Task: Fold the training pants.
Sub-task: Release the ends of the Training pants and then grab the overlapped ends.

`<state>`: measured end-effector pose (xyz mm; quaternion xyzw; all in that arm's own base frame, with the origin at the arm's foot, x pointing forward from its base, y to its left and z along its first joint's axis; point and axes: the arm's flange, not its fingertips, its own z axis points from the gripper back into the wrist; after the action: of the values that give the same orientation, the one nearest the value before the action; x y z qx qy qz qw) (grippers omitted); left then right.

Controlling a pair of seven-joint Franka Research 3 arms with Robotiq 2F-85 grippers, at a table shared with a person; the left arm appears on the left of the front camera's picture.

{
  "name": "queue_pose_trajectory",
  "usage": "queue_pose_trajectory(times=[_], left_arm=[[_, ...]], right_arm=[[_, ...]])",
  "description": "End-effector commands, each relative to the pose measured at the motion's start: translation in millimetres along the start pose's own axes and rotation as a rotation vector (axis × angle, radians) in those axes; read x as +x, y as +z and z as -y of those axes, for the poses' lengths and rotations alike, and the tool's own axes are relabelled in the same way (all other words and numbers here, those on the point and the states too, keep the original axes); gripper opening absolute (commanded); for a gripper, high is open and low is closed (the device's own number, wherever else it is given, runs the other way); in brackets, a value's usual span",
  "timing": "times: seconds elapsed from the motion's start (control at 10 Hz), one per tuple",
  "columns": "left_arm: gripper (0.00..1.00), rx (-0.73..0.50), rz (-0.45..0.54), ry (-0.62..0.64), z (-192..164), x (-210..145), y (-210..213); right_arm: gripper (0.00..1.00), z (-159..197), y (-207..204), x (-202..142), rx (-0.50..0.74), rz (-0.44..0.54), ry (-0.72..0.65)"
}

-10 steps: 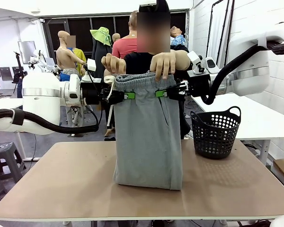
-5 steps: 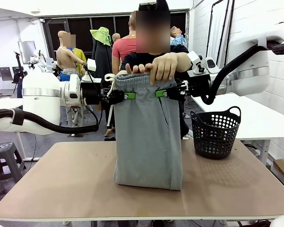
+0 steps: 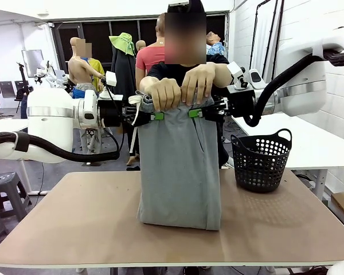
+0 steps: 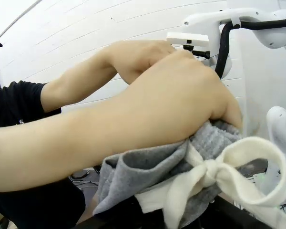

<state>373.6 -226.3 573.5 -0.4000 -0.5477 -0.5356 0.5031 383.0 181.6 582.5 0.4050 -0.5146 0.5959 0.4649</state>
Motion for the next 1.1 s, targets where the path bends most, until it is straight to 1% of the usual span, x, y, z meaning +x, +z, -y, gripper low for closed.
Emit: queue_pose_trajectory(times=[0.0,1.0], left_arm=[[0.0,0.0,0.005,0.007,-0.2,3.0,0.3],[0.0,0.0,0.005,0.007,-0.2,3.0,0.3]], right_arm=[[0.0,-0.3,-0.6,1.3,-0.012,0.026,-0.009],[0.0,-0.3,-0.6,1.3,-0.012,0.026,-0.009]])
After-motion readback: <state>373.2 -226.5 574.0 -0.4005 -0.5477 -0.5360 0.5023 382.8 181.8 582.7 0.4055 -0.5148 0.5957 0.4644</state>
